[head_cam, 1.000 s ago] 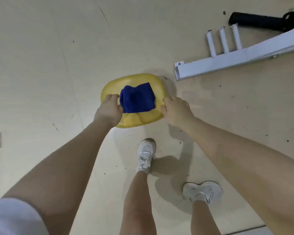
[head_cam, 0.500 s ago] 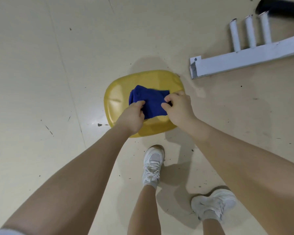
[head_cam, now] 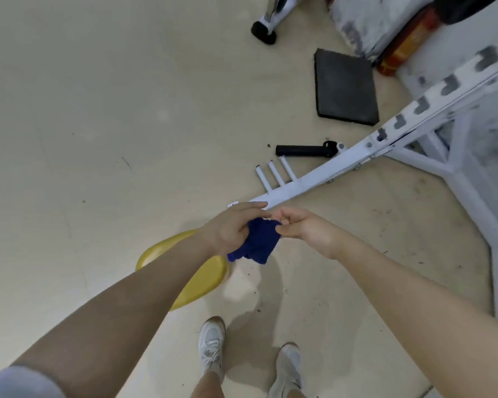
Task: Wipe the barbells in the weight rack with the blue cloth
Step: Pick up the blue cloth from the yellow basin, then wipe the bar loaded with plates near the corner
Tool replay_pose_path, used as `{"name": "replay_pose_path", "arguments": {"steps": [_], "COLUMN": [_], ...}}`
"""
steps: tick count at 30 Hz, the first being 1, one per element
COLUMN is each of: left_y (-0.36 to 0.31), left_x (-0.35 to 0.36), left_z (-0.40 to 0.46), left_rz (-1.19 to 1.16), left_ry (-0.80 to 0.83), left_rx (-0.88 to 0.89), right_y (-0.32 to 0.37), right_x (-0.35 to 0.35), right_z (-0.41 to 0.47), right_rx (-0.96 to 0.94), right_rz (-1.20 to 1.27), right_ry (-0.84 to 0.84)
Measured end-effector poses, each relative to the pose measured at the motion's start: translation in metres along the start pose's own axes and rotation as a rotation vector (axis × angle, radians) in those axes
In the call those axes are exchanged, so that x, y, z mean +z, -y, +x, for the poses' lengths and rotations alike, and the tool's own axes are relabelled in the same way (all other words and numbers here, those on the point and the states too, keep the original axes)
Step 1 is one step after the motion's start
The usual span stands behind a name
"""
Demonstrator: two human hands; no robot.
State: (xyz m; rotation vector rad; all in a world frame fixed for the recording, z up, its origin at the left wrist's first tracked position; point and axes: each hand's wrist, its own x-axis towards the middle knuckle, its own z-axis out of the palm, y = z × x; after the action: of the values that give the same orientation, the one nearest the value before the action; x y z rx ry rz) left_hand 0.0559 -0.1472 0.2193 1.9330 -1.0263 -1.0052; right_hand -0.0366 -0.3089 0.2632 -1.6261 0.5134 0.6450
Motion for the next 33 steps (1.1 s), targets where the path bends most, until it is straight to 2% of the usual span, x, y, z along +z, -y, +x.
{"name": "replay_pose_path", "arguments": {"steps": [3,7,10,14,22,25,28,33], "left_y": [-0.066,-0.125,-0.159,-0.198,-0.258,-0.272,-0.275,-0.275], "left_x": [-0.011,-0.020,-0.019,-0.011,-0.040,-0.051,-0.062,-0.083], "left_z": [0.010,0.028,0.049,0.087,0.201,0.243,0.277,0.310], "left_rz": [-0.031,0.017,0.019,0.001,-0.021,-0.053,-0.027,0.262], "left_ry": [0.146,0.156,0.209,0.245,0.296,0.254,0.160,0.044], "left_rx": [0.132,0.033,0.048,0.050,0.039,0.011,-0.013,0.038], "right_y": [0.037,0.060,0.059,0.049,0.058,0.072,0.086,0.112], "right_x": [-0.032,-0.071,-0.100,-0.144,-0.262,-0.312,-0.352,-0.382], "right_z": [-0.051,-0.099,-0.123,-0.134,-0.110,-0.103,-0.092,-0.069], "right_rx": [-0.046,-0.113,-0.162,-0.188,-0.224,-0.154,-0.106,-0.050], "right_rz": [-0.013,-0.060,-0.064,-0.033,0.101,0.096,-0.026,-0.257], "right_ry": [-0.048,-0.141,-0.268,-0.366,-0.404,-0.415,-0.391,-0.311]}}
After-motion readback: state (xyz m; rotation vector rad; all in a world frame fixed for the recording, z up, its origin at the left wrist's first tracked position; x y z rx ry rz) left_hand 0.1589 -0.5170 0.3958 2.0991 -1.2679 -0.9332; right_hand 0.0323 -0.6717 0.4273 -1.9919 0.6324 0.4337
